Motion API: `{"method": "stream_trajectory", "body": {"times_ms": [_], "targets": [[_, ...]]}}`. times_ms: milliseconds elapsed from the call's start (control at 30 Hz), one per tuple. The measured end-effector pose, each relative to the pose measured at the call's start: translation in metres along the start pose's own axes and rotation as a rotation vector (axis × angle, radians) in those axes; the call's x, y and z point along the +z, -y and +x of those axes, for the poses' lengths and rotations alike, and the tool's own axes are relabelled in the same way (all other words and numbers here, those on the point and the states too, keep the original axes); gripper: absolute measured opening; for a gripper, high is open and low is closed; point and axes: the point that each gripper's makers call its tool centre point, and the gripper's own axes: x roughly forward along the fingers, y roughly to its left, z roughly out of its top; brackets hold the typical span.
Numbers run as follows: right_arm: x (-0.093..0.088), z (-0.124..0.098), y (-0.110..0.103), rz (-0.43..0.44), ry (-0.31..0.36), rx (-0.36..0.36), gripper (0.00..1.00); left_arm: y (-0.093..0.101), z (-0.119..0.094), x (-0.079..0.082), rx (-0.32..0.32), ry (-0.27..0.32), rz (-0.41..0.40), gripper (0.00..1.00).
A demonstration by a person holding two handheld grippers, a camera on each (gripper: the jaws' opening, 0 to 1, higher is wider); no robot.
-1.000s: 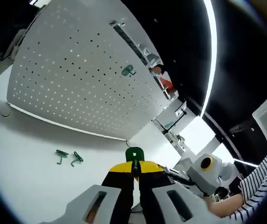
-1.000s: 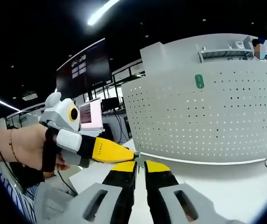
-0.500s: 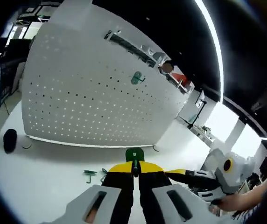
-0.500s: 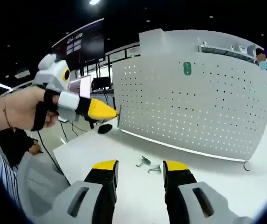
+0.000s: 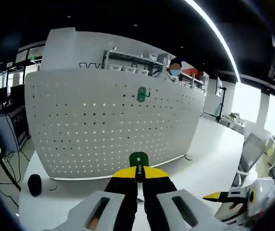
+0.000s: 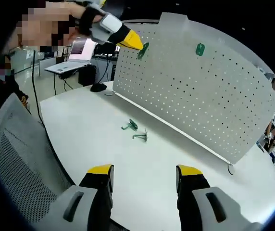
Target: Insert the hook assembly into the mounting plate slot until the hook locks in place.
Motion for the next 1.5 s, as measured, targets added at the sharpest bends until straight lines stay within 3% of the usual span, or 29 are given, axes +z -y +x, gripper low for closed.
{"method": "stream_trajectory", "body": {"times_ms": [167, 267, 500, 800, 933, 1067, 1167, 1333, 1500], "targets": [[-0.01, 0.001, 0.002, -0.032, -0.018, -0.002, 0.49, -0.006, 0.008, 0.012, 0.056, 0.052, 0.03, 0.01], [-0.005, 0.002, -0.001, -0.004, 0.014, 0.016, 0.48, -0.008, 0.013, 0.019, 0.079, 0.078, 0.036, 0.01], [0.003, -0.003, 0.012, -0.038, 0.064, -0.056, 0.42, -0.019, 0.03, 0.043, 0.178, 0.177, 0.037, 0.01], [0.001, -0.002, 0.013, -0.023, 0.059, -0.058, 0.41, -0.017, 0.051, 0.064, 0.235, 0.218, 0.078, 0.01], [-0.003, -0.001, 0.018, -0.004, 0.048, -0.068, 0.41, -0.013, 0.062, 0.079, 0.25, 0.247, 0.101, 0.01], [-0.004, -0.002, 0.019, 0.003, 0.049, -0.077, 0.41, -0.018, 0.069, 0.095, 0.304, 0.274, 0.145, 0.01], [-0.004, -0.002, 0.019, 0.013, 0.048, -0.077, 0.41, -0.02, 0.074, 0.104, 0.319, 0.289, 0.133, 0.01], [-0.003, -0.004, 0.022, 0.021, 0.061, -0.091, 0.41, -0.021, 0.084, 0.111, 0.342, 0.295, 0.173, 0.01], [-0.002, -0.004, 0.022, 0.024, 0.065, -0.093, 0.41, -0.021, 0.089, 0.119, 0.354, 0.315, 0.146, 0.01]]}}
